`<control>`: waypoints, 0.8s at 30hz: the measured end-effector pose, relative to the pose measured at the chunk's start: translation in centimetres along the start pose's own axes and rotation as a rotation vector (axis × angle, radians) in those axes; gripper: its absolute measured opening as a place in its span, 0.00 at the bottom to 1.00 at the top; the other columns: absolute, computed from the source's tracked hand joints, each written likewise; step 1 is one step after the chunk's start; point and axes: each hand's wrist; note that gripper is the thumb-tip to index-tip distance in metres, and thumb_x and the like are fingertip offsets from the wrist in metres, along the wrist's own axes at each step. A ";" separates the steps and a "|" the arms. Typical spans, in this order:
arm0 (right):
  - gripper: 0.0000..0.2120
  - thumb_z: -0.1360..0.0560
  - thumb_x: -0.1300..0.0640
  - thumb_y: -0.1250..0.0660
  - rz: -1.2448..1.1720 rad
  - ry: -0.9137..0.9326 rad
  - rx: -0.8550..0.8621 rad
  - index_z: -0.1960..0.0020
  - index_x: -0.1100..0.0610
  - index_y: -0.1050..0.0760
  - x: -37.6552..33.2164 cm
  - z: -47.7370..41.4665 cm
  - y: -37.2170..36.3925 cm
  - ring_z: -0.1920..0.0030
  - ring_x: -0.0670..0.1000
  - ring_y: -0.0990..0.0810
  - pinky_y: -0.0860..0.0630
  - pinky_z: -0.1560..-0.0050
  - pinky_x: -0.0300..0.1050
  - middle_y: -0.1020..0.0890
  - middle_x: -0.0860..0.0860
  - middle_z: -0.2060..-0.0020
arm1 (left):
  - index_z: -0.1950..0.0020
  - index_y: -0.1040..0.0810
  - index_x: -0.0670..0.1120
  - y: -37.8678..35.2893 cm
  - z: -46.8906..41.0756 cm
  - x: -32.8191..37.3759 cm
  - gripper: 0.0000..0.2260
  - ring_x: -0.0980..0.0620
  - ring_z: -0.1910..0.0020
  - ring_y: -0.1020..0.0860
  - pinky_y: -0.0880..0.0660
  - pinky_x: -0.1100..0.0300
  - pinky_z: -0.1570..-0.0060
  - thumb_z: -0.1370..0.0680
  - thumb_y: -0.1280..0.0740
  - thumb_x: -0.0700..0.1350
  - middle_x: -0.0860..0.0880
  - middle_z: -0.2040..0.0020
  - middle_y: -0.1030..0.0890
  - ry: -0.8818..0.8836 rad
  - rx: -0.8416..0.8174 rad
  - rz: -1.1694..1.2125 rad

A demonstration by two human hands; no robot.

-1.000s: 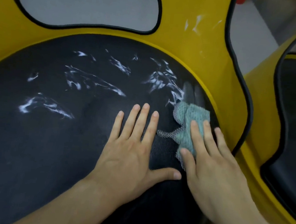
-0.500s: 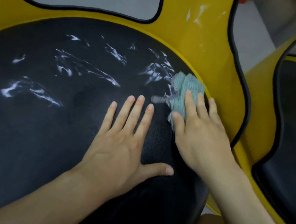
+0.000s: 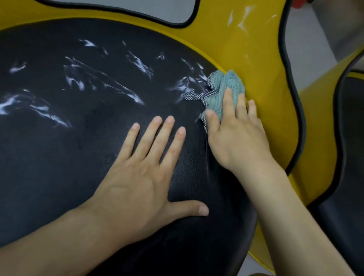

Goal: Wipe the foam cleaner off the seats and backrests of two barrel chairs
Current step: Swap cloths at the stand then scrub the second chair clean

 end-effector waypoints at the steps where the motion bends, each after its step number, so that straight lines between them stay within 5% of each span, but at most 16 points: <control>1: 0.32 0.17 0.37 0.61 0.008 0.009 0.014 0.18 0.49 0.65 0.3 1.3 -0.3 0.19 0.56 0.60 0.55 0.20 0.57 0.58 0.53 0.18 | 0.17 0.49 0.42 0.0 0.0 0.0 0.55 0.44 0.17 0.54 0.48 0.37 0.22 0.29 0.58 0.83 0.41 0.17 0.50 0.001 -0.002 0.001; 7: 0.35 0.22 0.36 0.67 0.089 0.036 -0.027 0.21 0.50 0.71 1.3 10.7 -1.8 0.19 0.56 0.60 0.48 0.20 0.56 0.58 0.55 0.19 | 0.18 0.43 0.41 0.1 0.0 0.0 0.55 0.43 0.18 0.50 0.49 0.38 0.24 0.29 0.54 0.82 0.40 0.17 0.45 -0.017 0.008 0.029; 10: 0.32 0.19 0.37 0.67 0.084 -0.002 -0.024 0.22 0.50 0.74 0.8 7.8 -1.3 0.20 0.54 0.64 0.55 0.20 0.55 0.64 0.55 0.19 | 0.18 0.43 0.41 0.1 0.0 -0.1 0.55 0.43 0.18 0.49 0.49 0.38 0.24 0.29 0.54 0.82 0.40 0.17 0.45 -0.020 0.011 0.033; 17: 0.33 0.16 0.38 0.60 0.023 0.000 0.003 0.18 0.53 0.65 -0.2 -1.3 0.3 0.20 0.56 0.63 0.58 0.21 0.57 0.58 0.56 0.19 | 0.17 0.46 0.42 0.1 -0.1 0.1 0.55 0.43 0.17 0.51 0.51 0.39 0.24 0.29 0.56 0.83 0.41 0.17 0.47 -0.008 -0.003 0.009; 21: 0.33 0.18 0.37 0.65 0.067 0.062 0.078 0.18 0.52 0.65 0.9 5.8 -1.1 0.19 0.56 0.60 0.52 0.20 0.57 0.56 0.55 0.18 | 0.17 0.45 0.41 0.1 0.0 -0.1 0.55 0.43 0.18 0.50 0.51 0.39 0.24 0.29 0.55 0.82 0.40 0.17 0.46 -0.014 -0.007 0.017; 24: 0.35 0.22 0.35 0.68 0.114 0.043 -0.020 0.21 0.49 0.73 1.2 9.9 -1.4 0.20 0.53 0.65 0.53 0.20 0.53 0.62 0.53 0.19 | 0.18 0.43 0.41 0.1 0.1 0.0 0.55 0.42 0.18 0.49 0.50 0.39 0.24 0.29 0.53 0.82 0.40 0.18 0.45 -0.019 0.008 0.035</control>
Point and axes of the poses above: each hand's wrist, its own z-axis away from the middle knuckle, its own y-axis out of the back of the hand, x = y × z
